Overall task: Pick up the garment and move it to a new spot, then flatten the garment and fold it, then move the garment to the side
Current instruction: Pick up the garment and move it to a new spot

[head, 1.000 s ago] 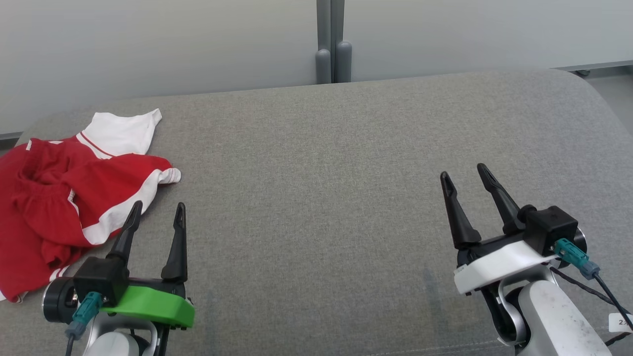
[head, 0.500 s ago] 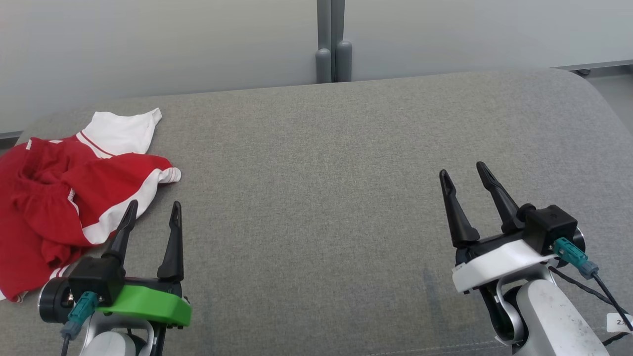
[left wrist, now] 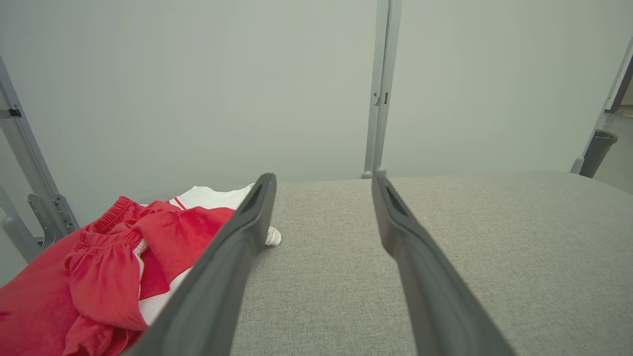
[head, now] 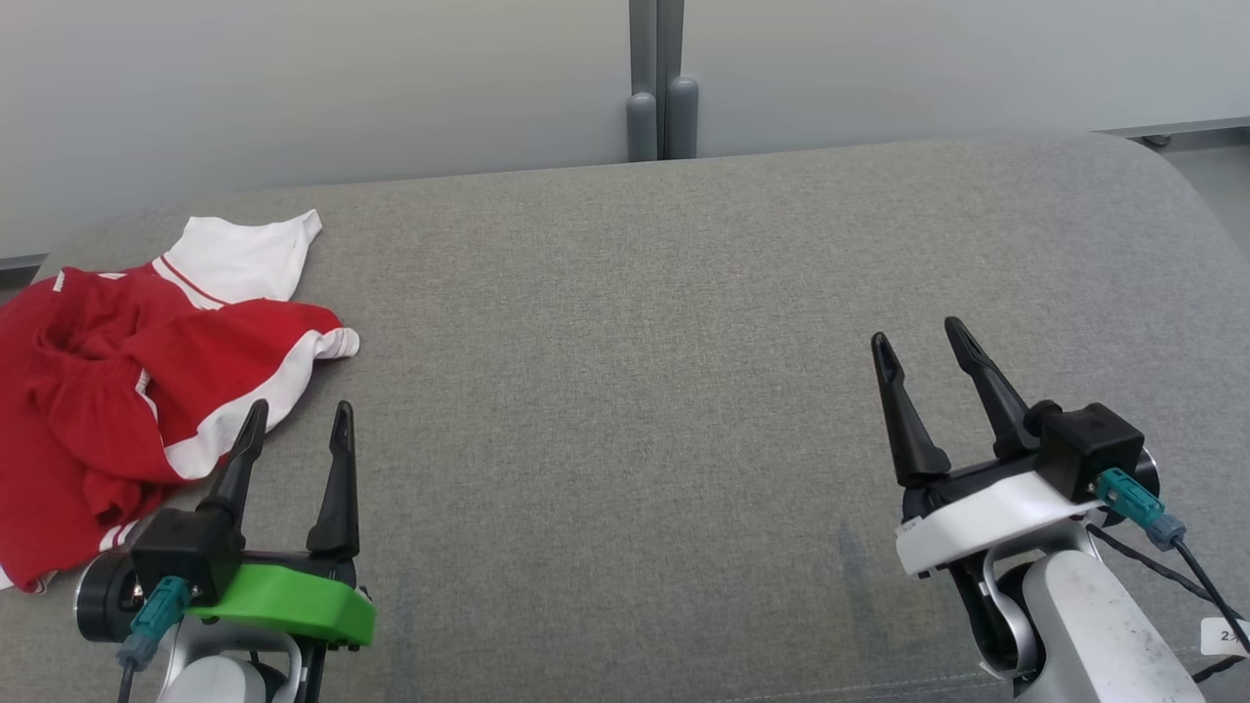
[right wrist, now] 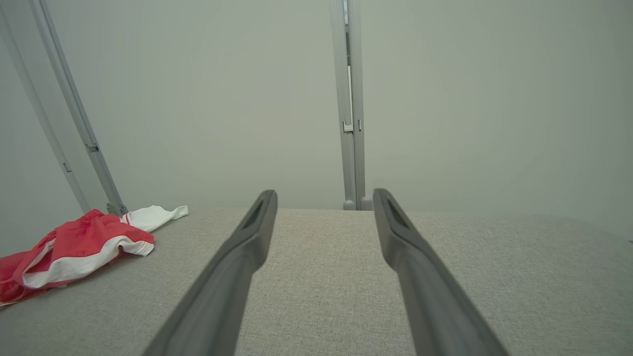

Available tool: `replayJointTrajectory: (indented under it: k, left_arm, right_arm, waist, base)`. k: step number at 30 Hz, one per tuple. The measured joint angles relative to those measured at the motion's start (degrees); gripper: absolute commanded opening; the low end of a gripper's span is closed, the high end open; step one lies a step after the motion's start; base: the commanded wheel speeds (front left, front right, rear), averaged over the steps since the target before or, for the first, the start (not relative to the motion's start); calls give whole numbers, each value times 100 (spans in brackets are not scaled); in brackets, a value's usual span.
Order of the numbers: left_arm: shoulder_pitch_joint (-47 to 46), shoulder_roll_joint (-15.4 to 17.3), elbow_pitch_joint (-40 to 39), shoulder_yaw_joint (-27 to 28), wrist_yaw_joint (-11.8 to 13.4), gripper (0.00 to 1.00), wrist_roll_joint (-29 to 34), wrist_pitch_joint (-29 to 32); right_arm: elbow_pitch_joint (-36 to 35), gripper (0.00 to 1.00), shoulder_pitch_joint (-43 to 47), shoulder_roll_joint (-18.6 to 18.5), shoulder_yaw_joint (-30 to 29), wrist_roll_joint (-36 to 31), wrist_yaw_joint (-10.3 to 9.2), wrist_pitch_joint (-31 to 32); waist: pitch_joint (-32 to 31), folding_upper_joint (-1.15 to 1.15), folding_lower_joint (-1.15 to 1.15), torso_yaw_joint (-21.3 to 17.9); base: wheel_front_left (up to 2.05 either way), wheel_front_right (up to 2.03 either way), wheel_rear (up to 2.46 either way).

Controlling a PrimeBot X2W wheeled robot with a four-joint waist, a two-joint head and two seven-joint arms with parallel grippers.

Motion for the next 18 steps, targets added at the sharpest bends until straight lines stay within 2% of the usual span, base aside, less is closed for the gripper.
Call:
replayJointTrajectory:
  k: [8,18]
  left_arm:
    - [0,-75,113,67,-9,100,-1,0]
    - [-32,-111,193,76,-56,100,-3,0]
  right_arm:
    - [1,100,1,16,-54,-37,49,0]
    - [0,100,2,20,-134,-40,94,0]
  waist:
    - [12,0,0,59]
    - [27,0,0,317]
  base:
    - [0,0,0]
    - [0,0,0]
